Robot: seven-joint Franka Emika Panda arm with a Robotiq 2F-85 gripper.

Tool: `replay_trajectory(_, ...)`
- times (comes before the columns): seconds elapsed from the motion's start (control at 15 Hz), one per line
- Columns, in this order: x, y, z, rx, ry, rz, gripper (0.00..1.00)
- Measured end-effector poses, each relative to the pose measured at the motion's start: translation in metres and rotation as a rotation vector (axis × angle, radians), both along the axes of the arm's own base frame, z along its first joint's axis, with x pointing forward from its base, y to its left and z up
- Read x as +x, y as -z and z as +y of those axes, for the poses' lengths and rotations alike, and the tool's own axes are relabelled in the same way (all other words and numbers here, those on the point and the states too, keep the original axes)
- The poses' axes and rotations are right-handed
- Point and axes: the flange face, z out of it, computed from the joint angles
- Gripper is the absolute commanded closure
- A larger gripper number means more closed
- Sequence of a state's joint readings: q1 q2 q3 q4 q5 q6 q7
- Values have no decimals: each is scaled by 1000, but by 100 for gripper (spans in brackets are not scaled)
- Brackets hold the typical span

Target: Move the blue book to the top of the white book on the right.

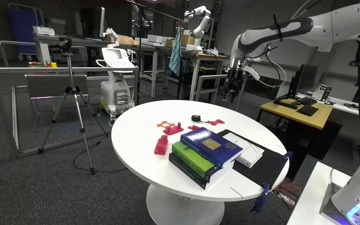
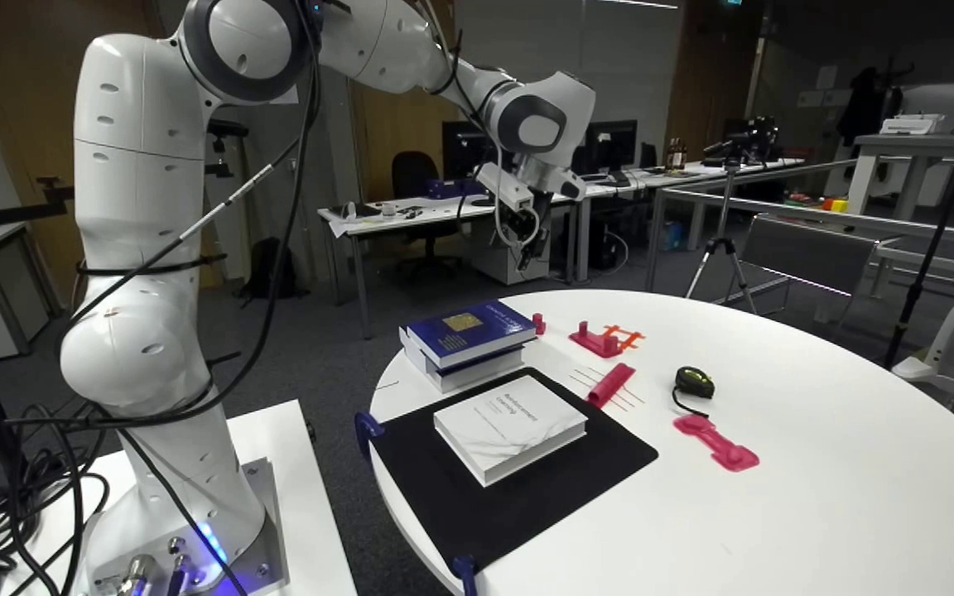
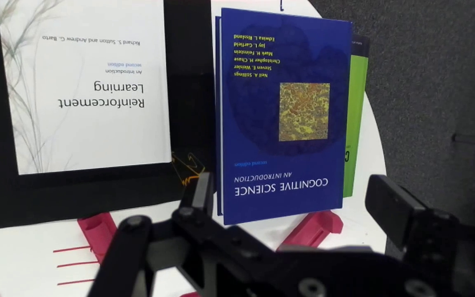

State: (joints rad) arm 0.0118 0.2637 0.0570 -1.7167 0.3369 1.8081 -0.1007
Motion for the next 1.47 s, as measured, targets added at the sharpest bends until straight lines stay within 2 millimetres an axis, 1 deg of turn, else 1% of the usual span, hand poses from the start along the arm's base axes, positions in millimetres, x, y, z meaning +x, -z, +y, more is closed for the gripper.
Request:
replay_trajectory(0.27, 7, 17, -19, 5, 39, 21, 0)
replay_trajectory(0.53, 16, 49, -37, -3, 81, 51, 0)
replay_trajectory(0.73, 18, 70, -37, -3, 77, 95, 0)
replay_trajectory(1.2, 18, 74, -33, 3, 74, 90, 0)
replay_trajectory(1.33, 18, 81, -31, 17, 86, 73, 0)
replay_trajectory(1.47, 19, 95, -33, 27, 101, 53, 0)
